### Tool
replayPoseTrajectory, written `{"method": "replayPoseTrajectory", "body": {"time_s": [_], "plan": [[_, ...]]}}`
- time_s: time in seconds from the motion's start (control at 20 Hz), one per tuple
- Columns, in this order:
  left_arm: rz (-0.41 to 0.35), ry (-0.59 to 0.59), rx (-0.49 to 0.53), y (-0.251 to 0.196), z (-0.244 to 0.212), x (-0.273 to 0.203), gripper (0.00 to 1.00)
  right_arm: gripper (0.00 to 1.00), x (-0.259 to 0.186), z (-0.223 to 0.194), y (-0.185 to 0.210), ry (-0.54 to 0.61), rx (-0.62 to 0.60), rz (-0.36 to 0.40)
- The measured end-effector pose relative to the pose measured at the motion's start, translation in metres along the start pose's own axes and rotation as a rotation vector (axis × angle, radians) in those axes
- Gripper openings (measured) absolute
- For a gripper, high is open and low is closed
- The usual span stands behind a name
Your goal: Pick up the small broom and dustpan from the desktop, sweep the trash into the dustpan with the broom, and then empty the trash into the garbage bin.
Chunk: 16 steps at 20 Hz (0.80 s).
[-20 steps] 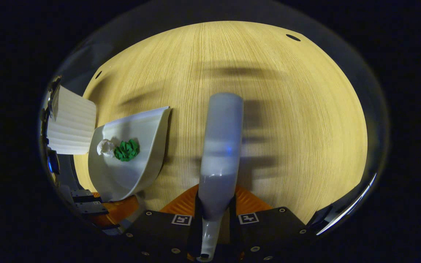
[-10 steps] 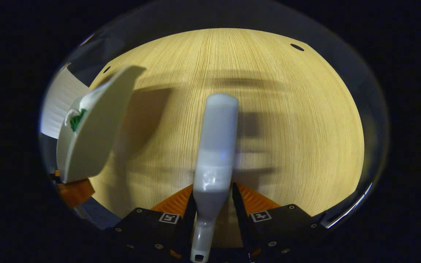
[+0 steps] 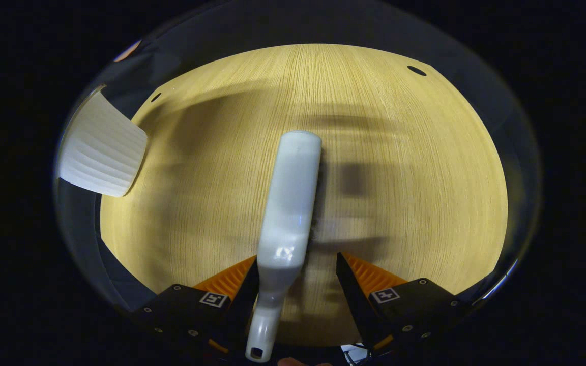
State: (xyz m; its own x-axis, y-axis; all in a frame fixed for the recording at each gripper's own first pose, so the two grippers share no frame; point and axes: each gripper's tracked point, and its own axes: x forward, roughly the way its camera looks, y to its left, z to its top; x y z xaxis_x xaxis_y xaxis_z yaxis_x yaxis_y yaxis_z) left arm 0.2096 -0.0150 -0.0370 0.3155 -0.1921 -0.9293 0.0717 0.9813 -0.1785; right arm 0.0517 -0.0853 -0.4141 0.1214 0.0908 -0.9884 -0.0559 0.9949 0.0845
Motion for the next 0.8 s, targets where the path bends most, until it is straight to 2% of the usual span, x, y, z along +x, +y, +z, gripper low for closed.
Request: {"method": "replayPoseTrajectory", "body": {"time_s": [0.15,0.35,0.45,0.6,0.8], "plan": [[0.074,-0.089,-0.046,0.043,0.023,-0.022,0.31,0.87,0.0,0.0,0.001,-0.003,0.002,0.009],[0.194,-0.032,-0.109,0.133,0.017,-0.041,0.31,0.87,-0.001,0.004,0.003,-0.011,0.013,0.022],[0.283,-0.003,-0.107,0.173,0.012,-0.051,0.32,0.87,0.0,0.005,0.002,-0.013,0.016,0.021],[0.366,0.042,-0.036,0.223,0.011,-0.06,0.32,0.87,0.0,0.004,0.001,-0.01,0.015,0.017],[0.465,0.142,0.102,0.258,0.006,-0.061,0.32,0.87,0.001,0.004,0.004,-0.006,0.007,0.021]]}}
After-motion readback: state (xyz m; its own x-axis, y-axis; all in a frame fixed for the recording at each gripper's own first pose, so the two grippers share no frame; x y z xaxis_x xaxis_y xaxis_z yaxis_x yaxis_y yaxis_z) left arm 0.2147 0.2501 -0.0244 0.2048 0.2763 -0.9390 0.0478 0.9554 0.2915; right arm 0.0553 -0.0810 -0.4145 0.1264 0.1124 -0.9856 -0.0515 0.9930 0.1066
